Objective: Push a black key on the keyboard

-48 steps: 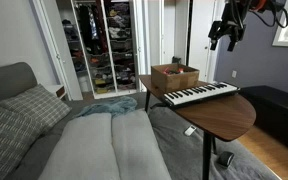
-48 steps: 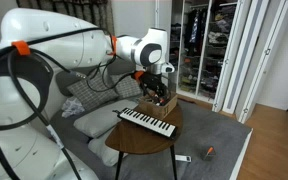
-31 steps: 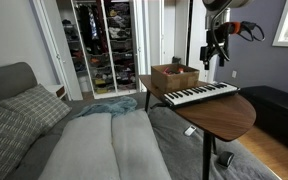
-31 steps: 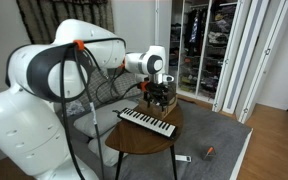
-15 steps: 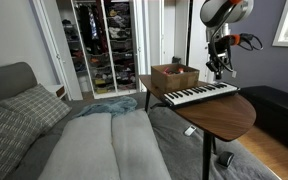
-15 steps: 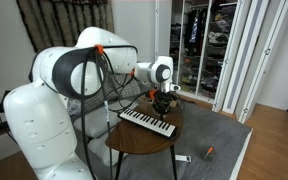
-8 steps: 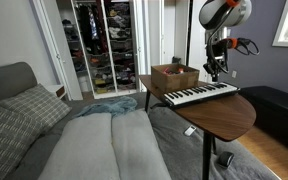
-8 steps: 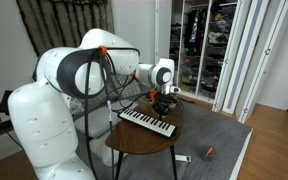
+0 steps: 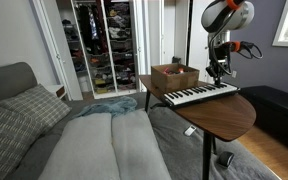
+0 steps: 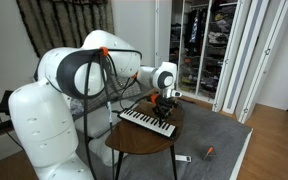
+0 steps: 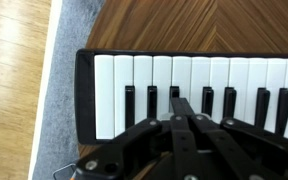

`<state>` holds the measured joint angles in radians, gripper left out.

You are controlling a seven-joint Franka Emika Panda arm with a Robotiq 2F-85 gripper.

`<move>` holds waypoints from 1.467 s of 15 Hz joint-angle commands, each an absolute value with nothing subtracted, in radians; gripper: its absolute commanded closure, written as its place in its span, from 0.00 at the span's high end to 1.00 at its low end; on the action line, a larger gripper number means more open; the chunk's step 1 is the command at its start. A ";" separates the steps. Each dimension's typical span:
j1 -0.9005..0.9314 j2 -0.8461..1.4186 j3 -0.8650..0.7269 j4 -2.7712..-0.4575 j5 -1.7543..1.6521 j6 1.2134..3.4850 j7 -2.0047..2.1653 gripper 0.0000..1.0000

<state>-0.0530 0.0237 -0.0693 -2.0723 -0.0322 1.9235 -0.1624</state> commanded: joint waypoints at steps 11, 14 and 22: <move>-0.069 0.022 -0.072 -2.108 0.014 1.979 -0.197 0.00; -0.071 0.018 -0.072 -2.108 0.017 1.977 -0.197 0.00; -0.069 -0.053 -0.075 -2.116 -0.014 1.952 -0.157 0.00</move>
<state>-0.0637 0.0070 -0.0740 -2.0906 -0.0059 1.9563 -0.1688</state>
